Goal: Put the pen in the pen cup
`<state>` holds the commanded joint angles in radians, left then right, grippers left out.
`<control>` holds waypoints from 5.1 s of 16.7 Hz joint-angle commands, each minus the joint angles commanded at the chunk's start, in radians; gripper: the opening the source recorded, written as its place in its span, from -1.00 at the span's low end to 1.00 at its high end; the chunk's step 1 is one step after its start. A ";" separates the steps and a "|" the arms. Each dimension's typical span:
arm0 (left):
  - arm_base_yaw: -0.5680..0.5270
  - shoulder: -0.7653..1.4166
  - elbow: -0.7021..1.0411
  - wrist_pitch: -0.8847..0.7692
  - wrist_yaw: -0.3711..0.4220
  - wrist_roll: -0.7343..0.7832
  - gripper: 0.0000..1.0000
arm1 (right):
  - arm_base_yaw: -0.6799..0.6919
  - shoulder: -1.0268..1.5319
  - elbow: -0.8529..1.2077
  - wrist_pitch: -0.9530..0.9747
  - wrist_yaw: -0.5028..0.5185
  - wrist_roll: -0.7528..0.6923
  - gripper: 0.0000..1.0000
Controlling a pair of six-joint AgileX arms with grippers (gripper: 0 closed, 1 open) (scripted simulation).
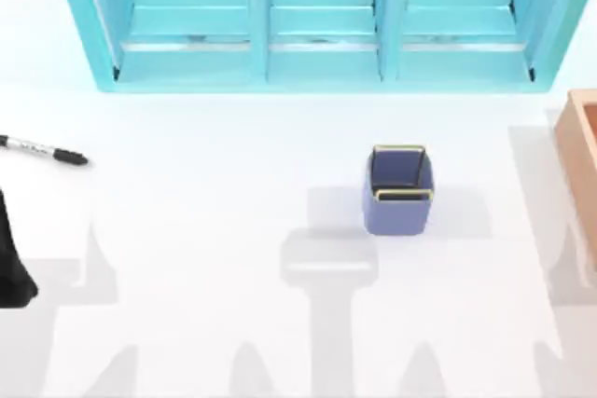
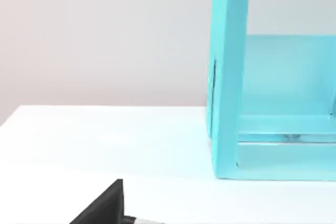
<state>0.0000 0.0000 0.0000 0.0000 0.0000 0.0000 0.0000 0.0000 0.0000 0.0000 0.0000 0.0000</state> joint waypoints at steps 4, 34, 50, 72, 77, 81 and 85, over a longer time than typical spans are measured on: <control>0.009 0.033 0.013 0.010 0.013 -0.029 1.00 | 0.000 0.000 0.000 0.000 0.000 0.000 1.00; 0.327 1.777 0.592 0.458 0.527 -1.154 1.00 | 0.000 0.000 0.000 0.000 0.000 0.000 1.00; 0.185 2.176 0.857 0.642 0.423 -1.258 0.85 | 0.000 0.000 0.000 0.000 0.000 0.000 1.00; 0.222 2.003 0.886 0.264 0.373 -1.175 -1.00 | 0.000 0.000 0.000 0.000 0.000 0.000 1.00; 0.267 1.852 0.829 0.103 0.400 -1.149 -1.00 | 0.000 0.000 0.000 0.000 0.000 0.000 1.00; 0.308 1.615 0.810 -0.088 0.423 -1.110 -1.00 | 0.000 0.000 0.000 0.000 0.000 0.000 1.00; 0.347 1.303 0.792 -0.306 0.447 -1.073 -1.00 | 0.000 0.000 0.000 0.000 0.000 0.000 1.00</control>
<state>0.3468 1.3028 0.7923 -0.3064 0.4473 -1.0727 0.0000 0.0000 0.0000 0.0000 0.0000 0.0000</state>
